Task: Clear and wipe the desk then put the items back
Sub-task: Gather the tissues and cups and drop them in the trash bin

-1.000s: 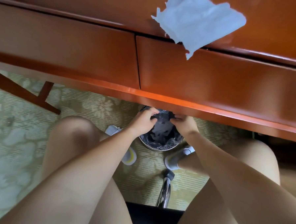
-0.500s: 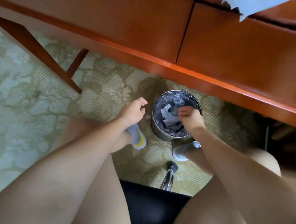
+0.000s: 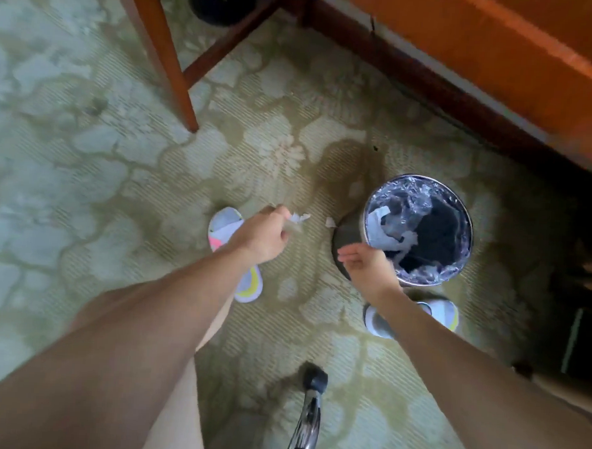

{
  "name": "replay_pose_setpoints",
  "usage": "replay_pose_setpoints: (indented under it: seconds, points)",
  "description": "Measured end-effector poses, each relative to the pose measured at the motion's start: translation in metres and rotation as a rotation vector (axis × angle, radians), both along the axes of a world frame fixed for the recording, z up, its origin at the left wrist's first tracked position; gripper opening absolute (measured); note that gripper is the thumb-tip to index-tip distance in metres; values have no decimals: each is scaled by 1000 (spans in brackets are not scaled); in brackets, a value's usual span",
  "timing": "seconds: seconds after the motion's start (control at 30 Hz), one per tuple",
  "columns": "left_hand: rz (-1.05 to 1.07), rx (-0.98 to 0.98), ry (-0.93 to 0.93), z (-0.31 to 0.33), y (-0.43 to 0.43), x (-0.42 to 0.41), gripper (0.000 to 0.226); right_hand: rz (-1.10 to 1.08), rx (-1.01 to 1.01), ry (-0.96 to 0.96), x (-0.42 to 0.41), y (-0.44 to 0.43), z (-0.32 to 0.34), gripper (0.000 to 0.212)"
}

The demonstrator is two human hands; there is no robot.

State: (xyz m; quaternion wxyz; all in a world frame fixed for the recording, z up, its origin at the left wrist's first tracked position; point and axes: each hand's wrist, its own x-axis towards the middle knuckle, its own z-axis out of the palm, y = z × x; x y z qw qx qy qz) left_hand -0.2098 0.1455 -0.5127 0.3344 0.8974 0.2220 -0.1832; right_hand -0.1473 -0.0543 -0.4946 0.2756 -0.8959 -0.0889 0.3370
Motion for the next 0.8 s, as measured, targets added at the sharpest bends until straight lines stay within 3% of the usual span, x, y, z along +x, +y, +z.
replay_pose_setpoints:
  seconds: [0.2,0.4,0.63,0.8]
  points:
    - [-97,28,121,-40,30,32,42,65,-147,88,32,51,-46,31]
    - [-240,23,269,-103,18,58,64,44,-260,137,71,87,-110,40]
    - [-312,24,345,-167,13,80,71,78,-397,169,91,100,-177,55]
    - [-361,53,329,-200,15,98,75,90,-473,210,102,106,-214,46]
